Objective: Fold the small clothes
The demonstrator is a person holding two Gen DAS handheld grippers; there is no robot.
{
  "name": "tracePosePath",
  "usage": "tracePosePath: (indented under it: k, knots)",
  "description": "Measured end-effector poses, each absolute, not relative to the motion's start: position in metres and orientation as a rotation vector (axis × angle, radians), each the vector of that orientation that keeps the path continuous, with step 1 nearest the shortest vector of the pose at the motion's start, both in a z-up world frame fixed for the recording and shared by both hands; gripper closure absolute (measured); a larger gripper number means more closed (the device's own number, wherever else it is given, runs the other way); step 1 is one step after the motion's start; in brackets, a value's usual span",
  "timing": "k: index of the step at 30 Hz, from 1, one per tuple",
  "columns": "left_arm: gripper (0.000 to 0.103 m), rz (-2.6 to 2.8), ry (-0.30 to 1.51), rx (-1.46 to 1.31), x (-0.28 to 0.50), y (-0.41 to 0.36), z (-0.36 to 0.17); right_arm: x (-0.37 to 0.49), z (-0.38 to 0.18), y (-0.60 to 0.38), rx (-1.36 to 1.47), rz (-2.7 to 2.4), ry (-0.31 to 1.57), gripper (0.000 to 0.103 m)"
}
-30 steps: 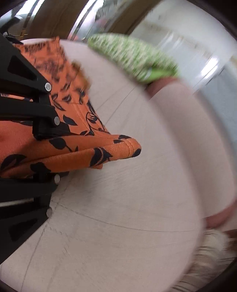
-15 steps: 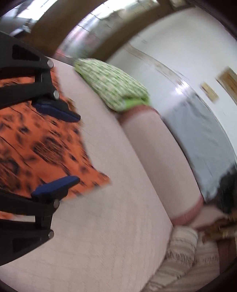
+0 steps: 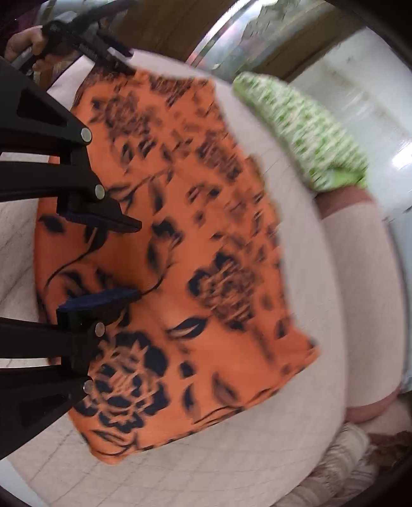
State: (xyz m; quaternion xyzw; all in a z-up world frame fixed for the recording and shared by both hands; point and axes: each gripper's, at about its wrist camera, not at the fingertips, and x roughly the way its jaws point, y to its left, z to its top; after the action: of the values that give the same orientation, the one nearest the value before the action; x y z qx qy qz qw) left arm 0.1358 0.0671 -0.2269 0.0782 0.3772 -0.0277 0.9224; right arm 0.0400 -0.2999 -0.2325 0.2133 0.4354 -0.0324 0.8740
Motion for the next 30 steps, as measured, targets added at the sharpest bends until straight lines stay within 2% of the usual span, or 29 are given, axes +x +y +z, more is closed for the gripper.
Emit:
tracePosePath:
  k: [7,10,13,16,21,30]
  knots:
    - [0.023,-0.058,0.8,0.123,0.145,0.069,-0.228,0.06,-0.211,-0.274,0.441,0.037,0.805,0.064]
    - [0.023,-0.057,0.812,0.111,0.148,0.071,-0.229,0.075,-0.213,-0.251,0.412,0.066,0.861,0.064]
    - [0.023,-0.058,0.816,0.107,0.149,0.072,-0.23,0.092,-0.238,-0.233,0.368,0.058,1.002,0.063]
    - [0.023,-0.044,0.792,0.098,0.147,0.073,-0.225,0.097,-0.226,-0.223,0.304,0.071,0.968,0.064]
    - [0.023,-0.042,0.667,0.025,0.138,0.07,-0.201,0.101,-0.196,-0.274,0.439,-0.032,0.815,0.064]
    - [0.023,-0.036,0.734,-0.008,0.182,0.031,-0.207,0.122,-0.206,-0.404,0.674,-0.247,0.766,0.064]
